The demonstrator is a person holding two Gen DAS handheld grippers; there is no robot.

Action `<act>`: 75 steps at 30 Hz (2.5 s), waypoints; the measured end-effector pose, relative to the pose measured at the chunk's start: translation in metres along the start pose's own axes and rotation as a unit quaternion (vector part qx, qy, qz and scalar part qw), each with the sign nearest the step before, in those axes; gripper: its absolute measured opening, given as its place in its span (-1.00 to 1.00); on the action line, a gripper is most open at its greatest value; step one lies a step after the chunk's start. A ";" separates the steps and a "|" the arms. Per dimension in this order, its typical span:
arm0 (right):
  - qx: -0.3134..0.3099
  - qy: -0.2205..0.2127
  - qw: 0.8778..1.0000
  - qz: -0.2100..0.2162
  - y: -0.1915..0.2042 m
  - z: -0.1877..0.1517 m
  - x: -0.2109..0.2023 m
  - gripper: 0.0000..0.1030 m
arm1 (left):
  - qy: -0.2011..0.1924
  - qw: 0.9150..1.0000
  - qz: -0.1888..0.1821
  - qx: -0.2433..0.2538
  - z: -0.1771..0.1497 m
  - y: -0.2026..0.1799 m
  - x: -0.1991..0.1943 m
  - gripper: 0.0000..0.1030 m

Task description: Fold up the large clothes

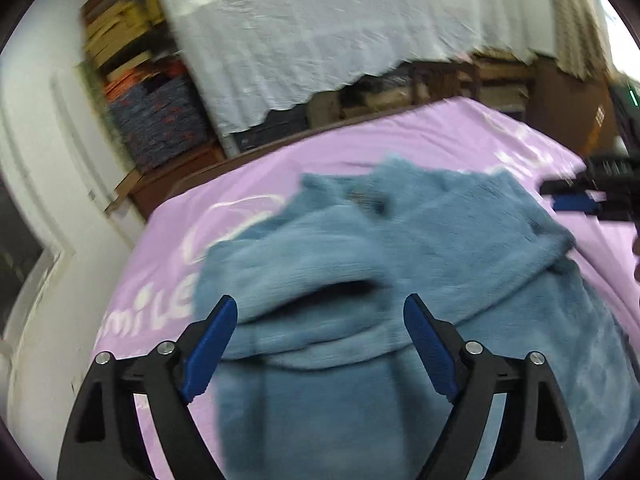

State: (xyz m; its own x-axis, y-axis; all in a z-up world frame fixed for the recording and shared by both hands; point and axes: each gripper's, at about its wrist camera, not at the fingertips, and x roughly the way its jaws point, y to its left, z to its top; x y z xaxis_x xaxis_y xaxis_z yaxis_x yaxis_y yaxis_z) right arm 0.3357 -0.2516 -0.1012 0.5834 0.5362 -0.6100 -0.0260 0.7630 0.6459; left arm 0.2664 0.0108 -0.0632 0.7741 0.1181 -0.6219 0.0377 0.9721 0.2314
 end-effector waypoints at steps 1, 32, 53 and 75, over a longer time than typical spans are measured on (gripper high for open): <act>-0.006 -0.001 1.000 -0.001 0.002 -0.001 0.000 -0.07 | 0.000 1.000 0.001 -0.018 0.000 0.014 -0.004 0.67; -0.481 -0.026 0.873 -0.073 0.262 -0.121 0.059 0.23 | 0.073 0.928 -0.097 -0.353 -0.060 0.229 0.051 0.74; -0.402 -0.041 0.905 -0.134 0.249 -0.079 0.079 -0.82 | 0.081 0.972 -0.066 -0.210 -0.046 0.160 0.057 0.75; -0.070 -0.007 0.997 -0.036 0.074 -0.020 0.033 -0.63 | 0.024 0.979 -0.083 -0.187 -0.030 0.139 0.040 0.75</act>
State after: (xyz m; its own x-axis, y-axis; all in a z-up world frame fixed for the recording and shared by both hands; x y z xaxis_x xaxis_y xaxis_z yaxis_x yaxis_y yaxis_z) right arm 0.3367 -0.1696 -0.0828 0.5986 0.4746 -0.6453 -0.0967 0.8425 0.5299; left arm 0.2838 0.1568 -0.0783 0.7457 -0.0462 -0.6647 -0.0816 0.9838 -0.1598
